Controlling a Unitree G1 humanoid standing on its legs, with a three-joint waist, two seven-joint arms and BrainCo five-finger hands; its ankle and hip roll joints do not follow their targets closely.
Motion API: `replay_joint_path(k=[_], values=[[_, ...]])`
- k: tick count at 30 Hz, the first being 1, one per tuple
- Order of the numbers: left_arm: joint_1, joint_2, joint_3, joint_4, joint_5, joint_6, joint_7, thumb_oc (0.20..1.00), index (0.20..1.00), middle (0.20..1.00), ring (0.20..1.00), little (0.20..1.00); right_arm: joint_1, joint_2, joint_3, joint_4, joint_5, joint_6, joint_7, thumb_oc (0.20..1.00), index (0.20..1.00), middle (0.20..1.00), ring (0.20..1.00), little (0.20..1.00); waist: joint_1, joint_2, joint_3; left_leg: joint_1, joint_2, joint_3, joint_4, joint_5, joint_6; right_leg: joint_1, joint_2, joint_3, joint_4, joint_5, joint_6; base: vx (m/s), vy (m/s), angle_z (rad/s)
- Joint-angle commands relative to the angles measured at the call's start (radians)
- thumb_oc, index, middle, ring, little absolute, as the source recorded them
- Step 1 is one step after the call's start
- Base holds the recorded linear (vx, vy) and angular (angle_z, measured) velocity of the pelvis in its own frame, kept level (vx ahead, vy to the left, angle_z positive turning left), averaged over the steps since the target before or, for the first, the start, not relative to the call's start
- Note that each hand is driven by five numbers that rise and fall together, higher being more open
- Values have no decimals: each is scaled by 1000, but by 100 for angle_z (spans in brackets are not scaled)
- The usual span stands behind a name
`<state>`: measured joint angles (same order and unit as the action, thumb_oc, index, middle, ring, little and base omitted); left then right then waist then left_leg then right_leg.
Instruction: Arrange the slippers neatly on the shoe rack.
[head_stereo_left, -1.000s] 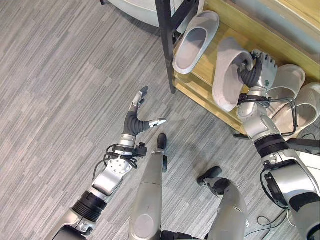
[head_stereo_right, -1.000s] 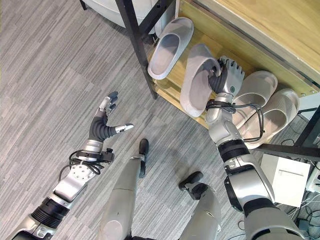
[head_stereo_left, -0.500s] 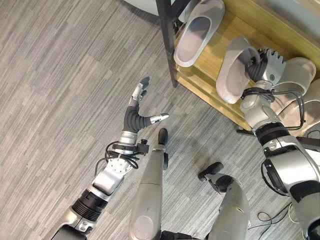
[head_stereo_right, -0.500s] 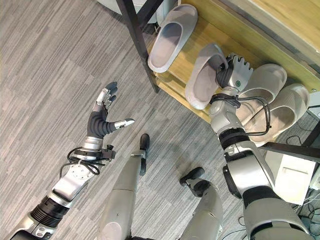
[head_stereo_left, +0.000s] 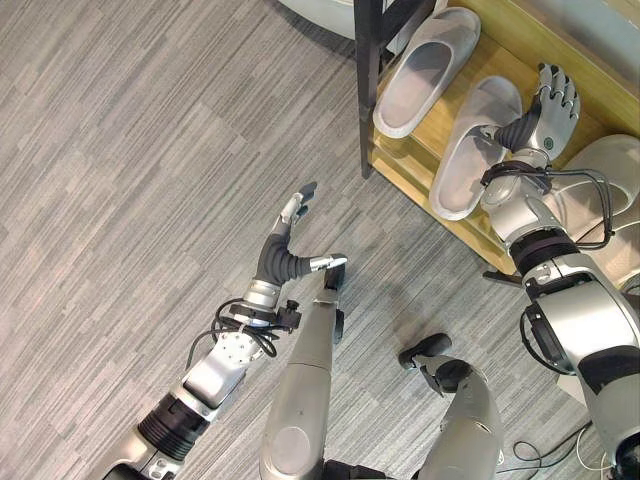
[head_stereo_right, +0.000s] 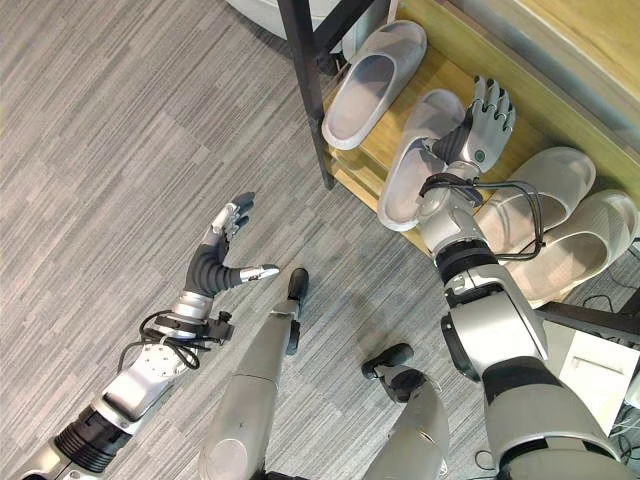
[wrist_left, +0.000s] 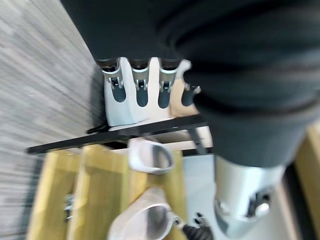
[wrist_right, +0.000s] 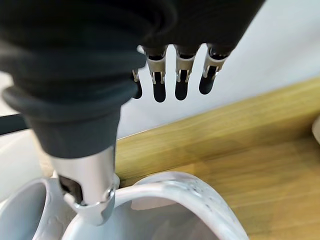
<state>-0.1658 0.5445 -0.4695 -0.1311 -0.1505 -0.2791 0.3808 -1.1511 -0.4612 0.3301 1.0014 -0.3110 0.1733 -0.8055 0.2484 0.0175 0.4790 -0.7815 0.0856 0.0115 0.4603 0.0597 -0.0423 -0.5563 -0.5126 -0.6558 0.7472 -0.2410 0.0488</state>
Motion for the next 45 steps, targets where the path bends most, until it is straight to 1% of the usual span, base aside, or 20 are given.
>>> replay_joint_path(k=[1, 2, 3, 7, 9, 10, 13, 16, 17, 19, 23, 25, 27, 30, 32, 35, 40, 41, 42, 45], values=[[8, -19, -24, -21, -17, -55, -14, 1000, 1000, 1000, 1000, 1000, 61, -4, -11, -55, 53, -57, -53, 1000, 1000, 1000, 1000, 1000, 5, 10, -80, 59, 33, -1, 53, -184, -27, 107, 66, 54, -106, -12, 97, 17, 35, -5], [17, -21, -24, -9, -20, -47, -20, 1000, 1000, 1000, 1000, 1000, 110, 34, -71, -112, 127, -95, -77, 1000, 1000, 1000, 1000, 1000, -8, 9, -78, 85, 34, 5, 34, -183, -26, 125, 72, 61, -126, -2, 100, 17, 36, -4], [18, -19, -25, -9, -20, -47, -21, 1000, 1000, 1000, 1000, 1000, 116, 35, -73, -117, 128, -95, -78, 1000, 1000, 1000, 1000, 1000, -6, 7, -78, 89, 34, 6, 31, -182, -26, 128, 72, 61, -128, -1, 100, 13, 25, -5], [19, -15, -34, -1, -20, -43, -30, 1000, 1000, 1000, 1000, 1000, 179, 114, -148, -147, 292, -180, -65, 1000, 1000, 1000, 1000, 1000, -19, 5, -77, 126, 31, 10, -2, -175, -25, 155, 81, 67, -160, 15, 105, 9, -1, -13], [10, -7, -45, 13, -10, -31, -39, 1000, 1000, 1000, 1000, 1000, 224, 191, -184, -133, 495, -255, -8, 1000, 1000, 1000, 1000, 1000, -28, -5, -79, 158, 28, 17, -28, -169, -27, 182, 93, 71, -192, 31, 106, 18, -17, -14], [10, -6, -46, 13, -10, -31, -39, 1000, 1000, 1000, 1000, 1000, 223, 191, -184, -129, 500, -259, -5, 1000, 1000, 1000, 1000, 1000, -27, -6, -78, 161, 28, 17, -31, -168, -27, 184, 94, 71, -195, 32, 106, 17, -11, -4], [5, -6, -50, 18, -11, -22, -43, 1000, 1000, 1000, 1000, 1000, 238, 227, -184, -97, 605, -283, 33, 1000, 1000, 1000, 1000, 1000, -27, -13, -82, 175, 27, 18, -43, -166, -31, 195, 100, 73, -210, 40, 108, 6, -11, -3], [10, -4, -37, 16, -27, -16, -44, 1000, 1000, 1000, 1000, 1000, 221, 237, -175, -73, 706, -305, 84, 1000, 1000, 1000, 1000, 1000, -19, -18, -81, 179, 25, 18, -43, -164, -34, 201, 105, 73, -213, 41, 109, 0, 0, 0], [11, -4, -37, 15, -27, -16, -44, 1000, 1000, 1000, 1000, 1000, 220, 237, -175, -71, 708, -305, 85, 1000, 1000, 1000, 1000, 1000, -20, -18, -80, 179, 25, 18, -43, -164, -34, 202, 104, 73, -213, 41, 109, 0, 0, 0], [18, -4, -35, 22, -31, -7, -50, 1000, 1000, 1000, 1000, 1000, 205, 253, -165, -71, 797, -327, 130, 1000, 1000, 1000, 1000, 1000, -11, -19, -74, 177, 26, 19, -42, -163, -36, 199, 103, 70, -206, 40, 110, 0, 0, 0], [21, -3, -36, 28, -28, -3, -54, 1000, 1000, 1000, 1000, 1000, 197, 276, -167, -75, 890, -355, 167, 1000, 1000, 1000, 1000, 1000, -3, -21, -71, 175, 28, 17, -45, -163, -38, 197, 104, 69, -203, 40, 110, 3, -9, 0], [20, 6, -34, 27, -24, 5, -74, 1000, 1000, 1000, 1000, 1000, 171, 309, -180, -55, 1063, -388, 237, 1000, 1000, 1000, 1000, 1000, 15, -18, -65, 170, 28, 15, -47, -160, -42, 196, 104, 63, -202, 38, 111, 21, -50, 2], [19, 11, -32, 21, -29, 9, -80, 1000, 1000, 1000, 1000, 1000, 149, 321, -193, -50, 1129, -408, 258, 1000, 1000, 1000, 1000, 1000, 26, -16, -60, 165, 26, 13, -47, -159, -44, 196, 104, 57, -202, 37, 111, 12, -51, 11], [42, 17, -32, 20, -49, 3, -92, 1000, 1000, 1000, 1000, 1000, 81, 287, -217, -22, 1212, -434, 272, 1000, 1000, 1000, 1000, 1000, 52, -7, -57, 155, 22, 4, -51, -154, -48, 196, 103, 43, -201, 36, 113, 13, -45, 12], [48, 21, -33, 21, -55, 2, -94, 1000, 1000, 1000, 1000, 1000, 53, 258, -221, -11, 1225, -441, 273, 1000, 1000, 1000, 1000, 1000, 59, -6, -55, 153, 21, 1, -53, -152, -49, 195, 103, 39, -201, 36, 115, 9, -30, 17], [55, 23, -37, 24, -60, 2, -99, 1000, 1000, 1000, 1000, 1000, 34, 227, -228, 10, 1239, -442, 277, 1000, 1000, 1000, 1000, 1000, 65, -2, -51, 151, 19, -1, -54, -151, -48, 191, 102, 37, -198, 37, 116, 8, -12, 10], [55, 32, -42, 27, -69, -3, -107, 1000, 1000, 1000, 1000, 1000, -8, 131, -240, 80, 1246, -434, 280, 1000, 1000, 1000, 1000, 1000, 71, 3, -44, 136, 18, -5, -51, -150, -49, 181, 98, 30, -188, 33, 118, -1, -3, 1], [54, 32, -42, 27, -71, -5, -109, 1000, 1000, 1000, 1000, 1000, -18, 84, -248, 118, 1261, -432, 285, 1000, 1000, 1000, 1000, 1000, 72, 4, -42, 130, 20, -6, -50, -149, -50, 176, 95, 30, -186, 33, 119, -15, -11, 7], [45, 28, -42, 28, -69, -7, -108, 1000, 1000, 1000, 1000, 1000, -16, 63, -253, 134, 1273, -434, 293, 1000, 1000, 1000, 1000, 1000, 70, 6, -40, 128, 19, -6, -49, -149, -50, 172, 94, 32, -183, 34, 119, -14, -11, 10], [38, 22, -45, 29, -71, -8, -110, 1000, 1000, 1000, 1000, 1000, -5, 54, -246, 132, 1278, -434, 303, 1000, 1000, 1000, 1000, 1000, 69, 7, -39, 133, 20, -2, -52, -148, -50, 173, 93, 34, -184, 36, 119, -9, 1, 6]])
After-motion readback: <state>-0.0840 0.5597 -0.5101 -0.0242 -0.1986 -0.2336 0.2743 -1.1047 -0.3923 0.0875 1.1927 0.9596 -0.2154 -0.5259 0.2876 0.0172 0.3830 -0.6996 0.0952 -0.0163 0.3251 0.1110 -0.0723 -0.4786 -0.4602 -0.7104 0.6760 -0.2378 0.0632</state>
